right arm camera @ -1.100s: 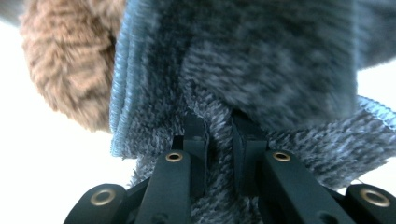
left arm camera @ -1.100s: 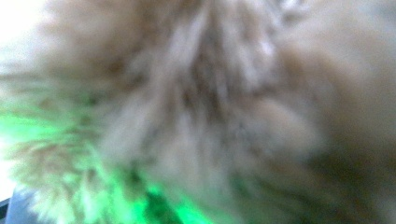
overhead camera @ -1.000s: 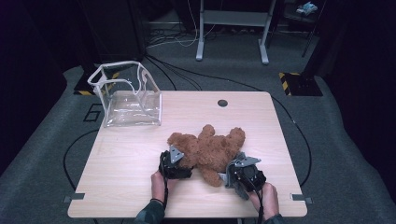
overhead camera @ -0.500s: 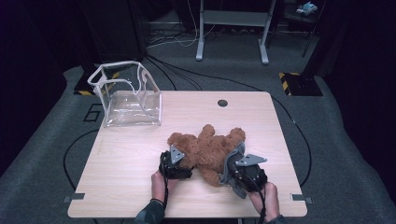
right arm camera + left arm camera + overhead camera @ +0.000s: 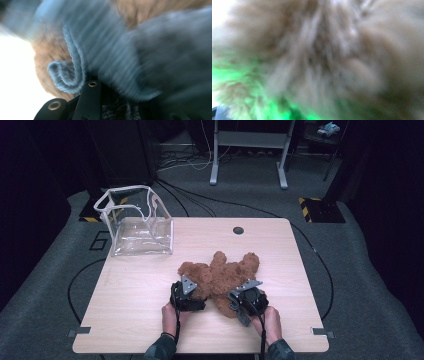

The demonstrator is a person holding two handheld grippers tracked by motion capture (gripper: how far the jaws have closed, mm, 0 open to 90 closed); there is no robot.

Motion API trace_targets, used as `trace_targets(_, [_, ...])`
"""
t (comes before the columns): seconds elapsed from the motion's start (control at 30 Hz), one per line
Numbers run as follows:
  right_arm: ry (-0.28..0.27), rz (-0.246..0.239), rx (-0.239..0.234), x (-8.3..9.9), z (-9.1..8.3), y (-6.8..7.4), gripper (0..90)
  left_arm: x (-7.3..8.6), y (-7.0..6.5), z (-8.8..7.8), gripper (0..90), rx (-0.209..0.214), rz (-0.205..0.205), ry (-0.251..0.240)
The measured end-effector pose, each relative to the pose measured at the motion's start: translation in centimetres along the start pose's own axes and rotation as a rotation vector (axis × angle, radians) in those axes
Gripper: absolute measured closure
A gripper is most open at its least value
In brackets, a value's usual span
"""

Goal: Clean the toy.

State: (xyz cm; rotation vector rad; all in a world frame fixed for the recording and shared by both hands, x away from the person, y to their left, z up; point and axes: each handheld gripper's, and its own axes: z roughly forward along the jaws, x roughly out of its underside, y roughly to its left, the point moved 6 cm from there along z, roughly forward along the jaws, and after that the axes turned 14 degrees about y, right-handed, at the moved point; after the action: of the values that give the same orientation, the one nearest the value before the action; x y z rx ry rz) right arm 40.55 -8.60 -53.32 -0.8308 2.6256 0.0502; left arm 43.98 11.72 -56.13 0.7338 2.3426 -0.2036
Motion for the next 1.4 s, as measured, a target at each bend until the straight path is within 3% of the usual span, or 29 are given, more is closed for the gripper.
trace_targets(0.1, [0.032,0.008,-0.005,0.7,0.9,0.0,78.2,0.0,0.0,0.0,13.3,0.002,-0.005,-0.001])
trace_targets(0.2, [0.036,-0.002,-0.01,0.4,0.0,0.1,77.7,0.0,0.1,0.0,13.3,0.001,-0.001,-0.003])
trace_targets(0.27, [-0.019,0.002,-0.031,0.0,-1.2,0.2,77.5,0.0,0.1,0.0,13.3,0.005,-0.007,-0.004])
trace_targets(0.3, [-0.073,0.008,-0.051,-0.2,-2.3,0.2,77.4,0.0,0.1,0.0,13.3,0.001,-0.007,-0.009])
trace_targets(0.47, [-0.202,0.013,-0.058,-1.7,-5.6,0.9,77.1,-0.1,0.0,0.0,13.3,0.002,-0.012,-0.014])
trace_targets(0.53, [-0.201,0.002,-0.052,-2.4,-5.5,0.9,77.1,0.0,0.0,0.0,13.3,0.004,-0.005,-0.005])
trace_targets(0.7, [-0.147,0.019,-0.058,-2.7,-2.8,0.7,78.0,0.0,0.0,0.0,13.3,-0.003,0.004,0.0])
trace_targets(0.8, [-0.142,0.017,-0.051,-2.1,-2.1,0.7,78.4,0.0,0.0,0.0,13.3,-0.007,0.003,-0.002])
trace_targets(0.93, [-0.077,0.005,-0.025,-0.8,-0.7,0.8,78.7,0.0,0.0,0.0,13.3,-0.002,0.002,0.002])
trace_targets(1.07, [-0.028,0.03,-0.034,0.4,1.2,0.3,78.7,0.0,0.0,0.0,13.3,0.0,-0.002,-0.001])
trace_targets(1.2, [0.007,0.025,-0.043,0.3,0.4,0.4,78.3,0.0,0.1,0.0,13.3,-0.001,0.002,0.001])
trace_targets(1.4, [-0.08,0.05,-0.129,-0.6,-3.2,0.4,77.6,0.0,0.1,0.0,13.3,0.0,-0.001,-0.002])
